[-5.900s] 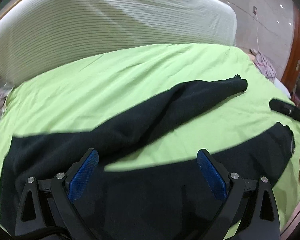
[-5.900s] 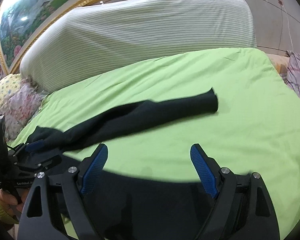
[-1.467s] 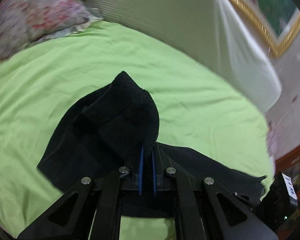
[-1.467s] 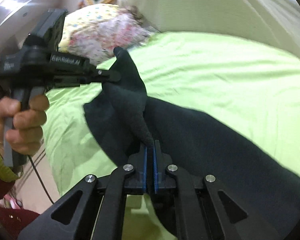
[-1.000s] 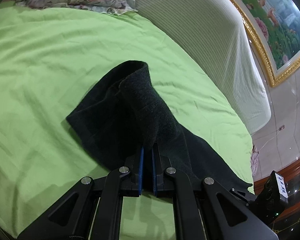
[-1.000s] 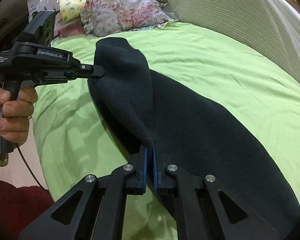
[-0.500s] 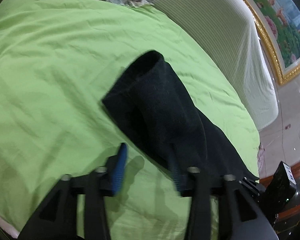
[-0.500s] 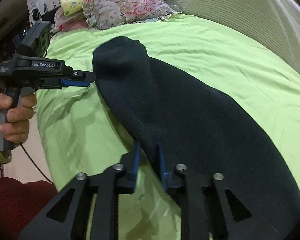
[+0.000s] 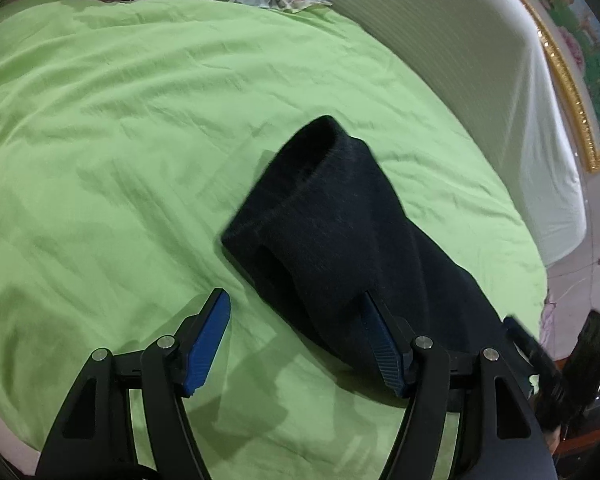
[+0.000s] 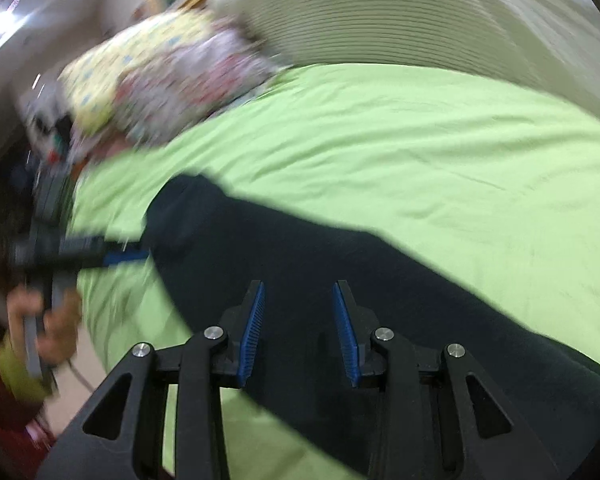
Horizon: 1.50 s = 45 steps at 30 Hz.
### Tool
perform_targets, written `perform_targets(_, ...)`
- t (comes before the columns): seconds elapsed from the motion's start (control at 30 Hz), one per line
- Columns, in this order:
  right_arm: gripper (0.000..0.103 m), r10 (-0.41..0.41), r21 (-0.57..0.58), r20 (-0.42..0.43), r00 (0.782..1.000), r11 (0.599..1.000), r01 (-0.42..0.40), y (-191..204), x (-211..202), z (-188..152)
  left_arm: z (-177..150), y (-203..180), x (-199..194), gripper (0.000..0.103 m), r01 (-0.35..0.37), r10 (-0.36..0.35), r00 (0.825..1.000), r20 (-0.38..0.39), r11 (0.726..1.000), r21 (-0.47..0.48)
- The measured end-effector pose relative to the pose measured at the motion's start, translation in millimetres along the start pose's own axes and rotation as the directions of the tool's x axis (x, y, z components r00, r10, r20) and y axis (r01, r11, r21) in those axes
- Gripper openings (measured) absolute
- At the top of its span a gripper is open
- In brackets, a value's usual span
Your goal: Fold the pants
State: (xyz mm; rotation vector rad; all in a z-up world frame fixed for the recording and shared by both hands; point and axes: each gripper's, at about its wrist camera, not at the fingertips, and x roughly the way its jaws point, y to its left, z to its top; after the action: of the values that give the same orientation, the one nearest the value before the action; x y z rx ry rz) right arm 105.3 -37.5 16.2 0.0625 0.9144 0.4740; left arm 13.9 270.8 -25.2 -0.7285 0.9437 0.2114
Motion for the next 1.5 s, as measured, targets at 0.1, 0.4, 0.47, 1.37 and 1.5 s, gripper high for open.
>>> perform_targets(0.1, 0.037, -0.027, 0.041, -0.043, 0.999, 0.999, 0.028, -19.8, 20.2, 18.4, 5.5, 9.2, 7.7, 0.068, 0.012, -0.012, 1.0, -0.007, 1.0, -0.029)
perform_targets(0.4, 0.037, -0.017, -0.05, -0.21, 0.977, 0.999, 0.007, -29.6, 92.4, 41.2, 10.2, 18.7, 22.5, 0.064, 0.063, -0.062, 0.998, 0.023, 0.998, -0.023)
perform_targets(0.47, 0.037, -0.002, -0.04, -0.238, 0.971, 0.999, -0.008, -32.5, 103.1, 39.2, 13.8, 17.2, 25.2, 0.062, 0.056, -0.056, 0.998, 0.029, 0.998, -0.012)
perform_targets(1.37, 0.009, -0.084, -0.14, -0.008, 0.996, 0.987, 0.082, 5.3, 78.2, 41.0, 17.6, 23.1, -7.9, 0.019, 0.105, -0.117, 0.982, 0.15, 0.991, 0.084)
perform_targets(1.5, 0.012, -0.125, -0.121, -0.018, 0.992, 0.985, 0.122, 0.3, 86.2, 36.7, 15.7, 30.8, 9.4, 0.028, 0.062, -0.07, 0.992, 0.107, 0.995, 0.072)
